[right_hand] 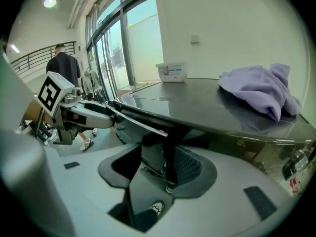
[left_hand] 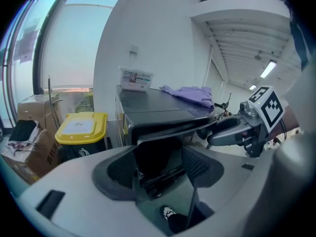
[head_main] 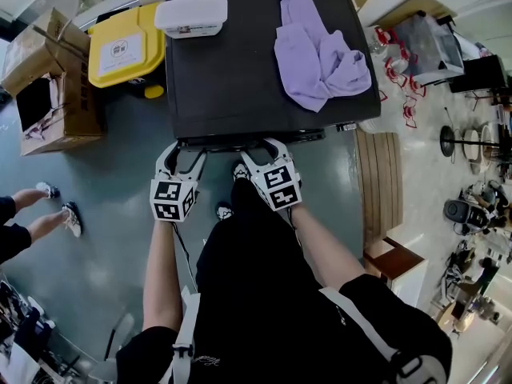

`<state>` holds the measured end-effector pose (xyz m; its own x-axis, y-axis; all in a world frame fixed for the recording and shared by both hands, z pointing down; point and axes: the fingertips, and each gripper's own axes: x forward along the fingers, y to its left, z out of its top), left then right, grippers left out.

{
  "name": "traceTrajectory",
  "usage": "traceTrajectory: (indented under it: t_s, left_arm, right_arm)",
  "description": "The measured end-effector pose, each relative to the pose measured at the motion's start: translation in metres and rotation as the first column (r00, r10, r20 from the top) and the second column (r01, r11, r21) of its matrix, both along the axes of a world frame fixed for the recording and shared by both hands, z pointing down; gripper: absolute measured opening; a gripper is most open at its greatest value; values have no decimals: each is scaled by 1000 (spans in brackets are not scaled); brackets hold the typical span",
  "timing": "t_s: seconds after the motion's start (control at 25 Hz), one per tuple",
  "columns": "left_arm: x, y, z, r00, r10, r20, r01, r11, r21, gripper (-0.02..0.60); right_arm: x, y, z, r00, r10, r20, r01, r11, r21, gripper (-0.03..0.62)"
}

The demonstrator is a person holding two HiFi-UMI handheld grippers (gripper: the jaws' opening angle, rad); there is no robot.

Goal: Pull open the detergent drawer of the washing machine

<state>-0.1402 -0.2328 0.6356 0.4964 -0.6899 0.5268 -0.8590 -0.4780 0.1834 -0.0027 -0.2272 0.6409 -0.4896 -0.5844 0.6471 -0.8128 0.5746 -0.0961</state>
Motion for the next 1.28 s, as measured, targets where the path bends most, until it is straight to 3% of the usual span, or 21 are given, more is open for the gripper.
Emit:
traceTrajectory:
  t_s: [1.28]
  left_arm:
    - [-4, 8, 1, 998, -45, -37, 45, 999, -15, 272]
  right_arm:
    - [-5, 7, 0, 999, 50, -17, -50, 999, -15, 206]
